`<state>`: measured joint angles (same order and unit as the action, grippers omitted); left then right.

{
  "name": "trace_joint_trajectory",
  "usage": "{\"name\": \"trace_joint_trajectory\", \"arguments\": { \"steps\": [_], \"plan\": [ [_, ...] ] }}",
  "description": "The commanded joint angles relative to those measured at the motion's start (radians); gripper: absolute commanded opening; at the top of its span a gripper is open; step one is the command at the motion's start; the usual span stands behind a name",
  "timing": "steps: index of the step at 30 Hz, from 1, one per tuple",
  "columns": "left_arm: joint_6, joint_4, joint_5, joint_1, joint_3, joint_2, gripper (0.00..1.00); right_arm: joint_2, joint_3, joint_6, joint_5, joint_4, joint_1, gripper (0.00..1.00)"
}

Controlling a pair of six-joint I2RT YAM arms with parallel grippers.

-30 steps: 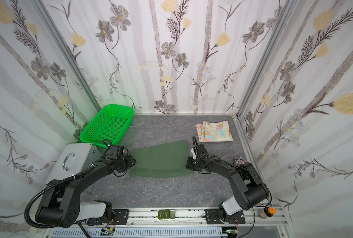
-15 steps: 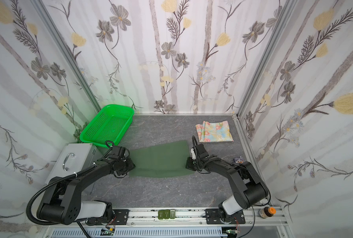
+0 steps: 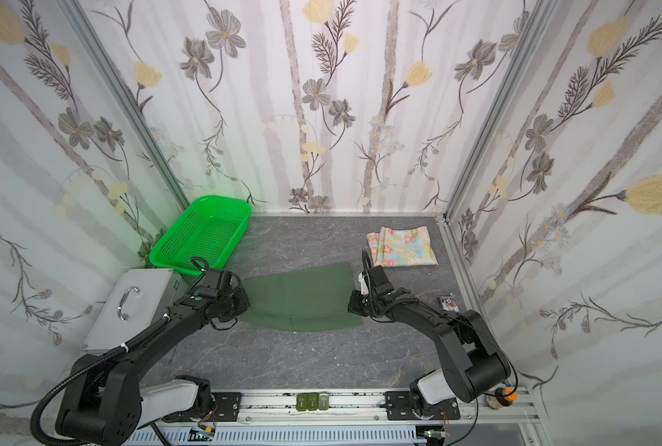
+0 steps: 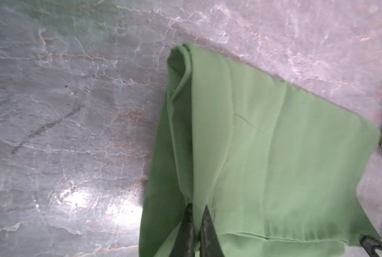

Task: Fold and stack skirts
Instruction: Fold the skirt at the center of the table.

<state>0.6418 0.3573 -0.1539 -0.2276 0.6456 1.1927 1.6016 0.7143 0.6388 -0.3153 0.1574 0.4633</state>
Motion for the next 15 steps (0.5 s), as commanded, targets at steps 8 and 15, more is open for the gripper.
{"name": "trace_joint_trajectory", "arguments": {
  "steps": [8,15],
  "plan": [
    [0.014,0.135,-0.004,-0.001,0.017,-0.032,0.00,-0.051,-0.010,0.002,-0.014,0.020,-0.018,0.00],
    [-0.003,0.135,0.013,-0.003,0.025,0.047,0.26,-0.030,-0.001,0.019,-0.048,-0.024,-0.018,0.00]
  ]
}}
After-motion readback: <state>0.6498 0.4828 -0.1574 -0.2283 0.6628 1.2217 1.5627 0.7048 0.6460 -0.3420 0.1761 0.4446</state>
